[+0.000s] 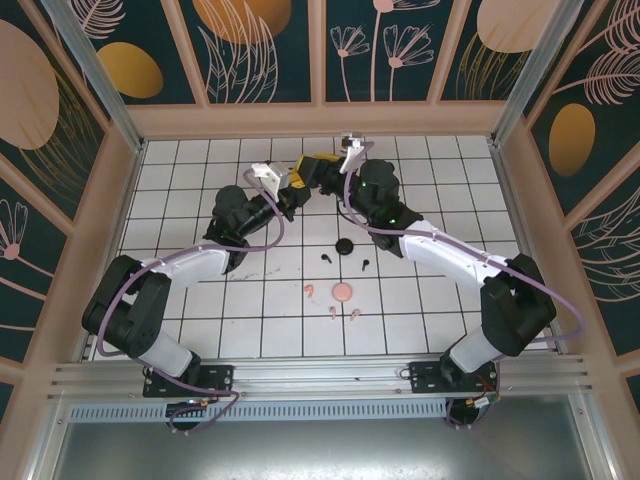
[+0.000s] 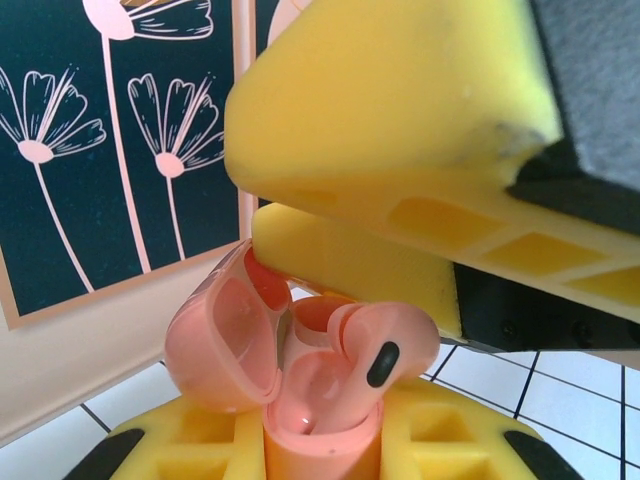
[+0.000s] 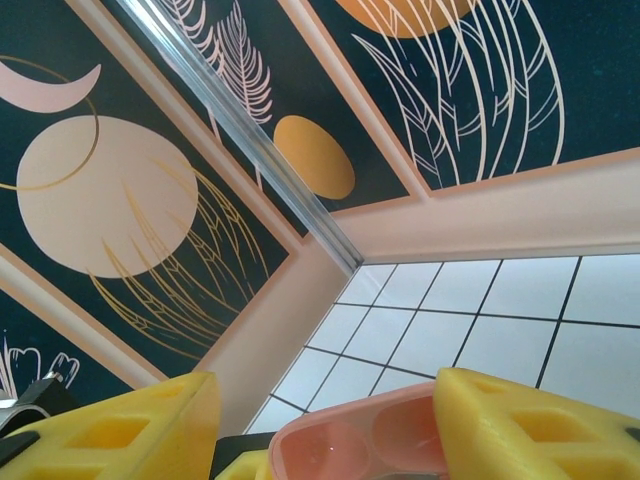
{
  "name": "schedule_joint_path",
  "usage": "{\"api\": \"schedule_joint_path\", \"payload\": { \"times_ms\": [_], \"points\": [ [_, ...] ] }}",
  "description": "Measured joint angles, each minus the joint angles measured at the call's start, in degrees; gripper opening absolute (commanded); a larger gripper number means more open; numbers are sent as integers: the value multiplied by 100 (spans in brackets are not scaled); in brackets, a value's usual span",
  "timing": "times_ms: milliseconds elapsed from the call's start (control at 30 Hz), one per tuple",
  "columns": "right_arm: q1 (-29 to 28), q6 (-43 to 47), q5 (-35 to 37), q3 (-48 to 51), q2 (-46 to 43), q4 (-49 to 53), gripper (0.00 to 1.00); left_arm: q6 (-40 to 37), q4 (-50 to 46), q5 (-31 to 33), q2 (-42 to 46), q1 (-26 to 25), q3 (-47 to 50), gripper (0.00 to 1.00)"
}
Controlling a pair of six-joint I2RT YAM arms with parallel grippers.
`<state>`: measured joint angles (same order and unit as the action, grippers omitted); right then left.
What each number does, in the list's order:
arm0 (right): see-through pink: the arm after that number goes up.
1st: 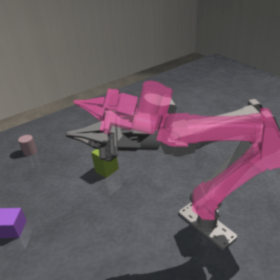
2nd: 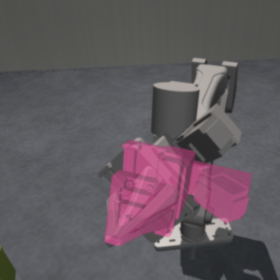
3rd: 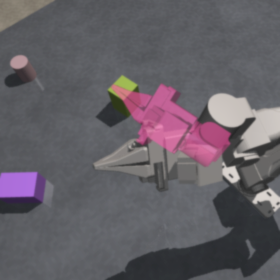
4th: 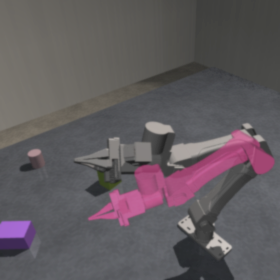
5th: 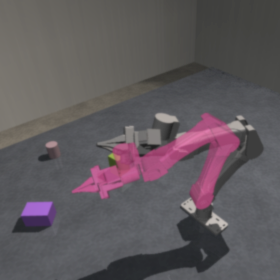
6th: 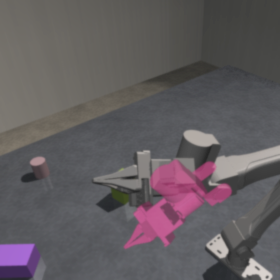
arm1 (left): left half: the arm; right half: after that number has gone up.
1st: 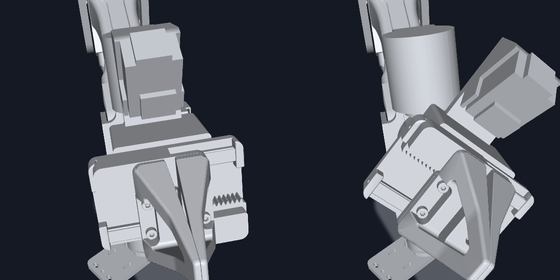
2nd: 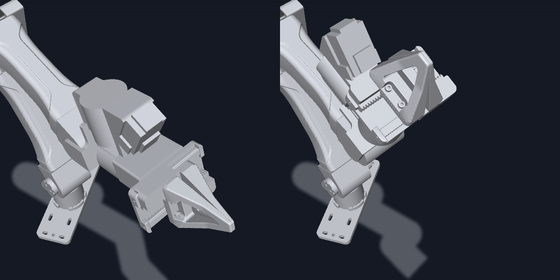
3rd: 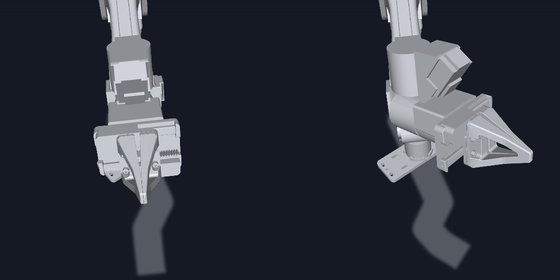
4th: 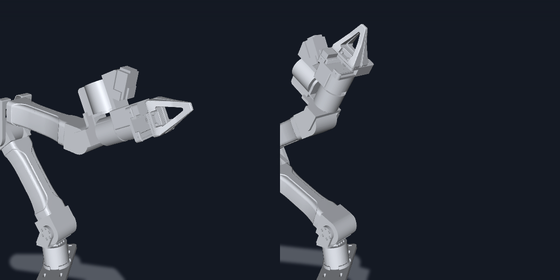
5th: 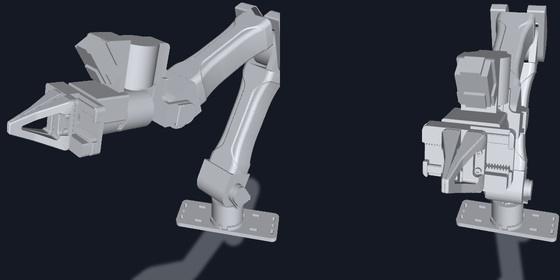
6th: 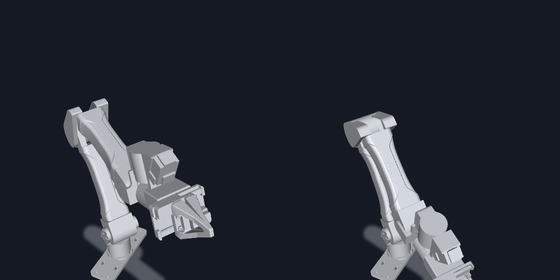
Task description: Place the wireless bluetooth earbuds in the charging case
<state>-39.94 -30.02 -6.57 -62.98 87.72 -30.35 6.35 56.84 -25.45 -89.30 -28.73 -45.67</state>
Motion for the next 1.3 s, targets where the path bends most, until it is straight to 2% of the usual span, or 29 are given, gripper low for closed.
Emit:
{"api": "schedule_joint_path", "payload": {
  "times_ms": [200, 400, 967, 1300],
  "points": [
    [0, -37, -125, -127, 24, 101, 75, 74, 4, 46, 0, 2, 0, 0],
    [0, -35, -256, -387, 31, 402, 83, 92, 114, 72, 0, 11, 0, 0],
    [177, -153, -487, -361, -557, 859, 83, 96, 398, -39, 0, -57, -4, 0],
    [247, -389, -490, -28, -1827, 2208, 79, -214, 695, 651, 55, -66, 323, 0]
  ]
}}
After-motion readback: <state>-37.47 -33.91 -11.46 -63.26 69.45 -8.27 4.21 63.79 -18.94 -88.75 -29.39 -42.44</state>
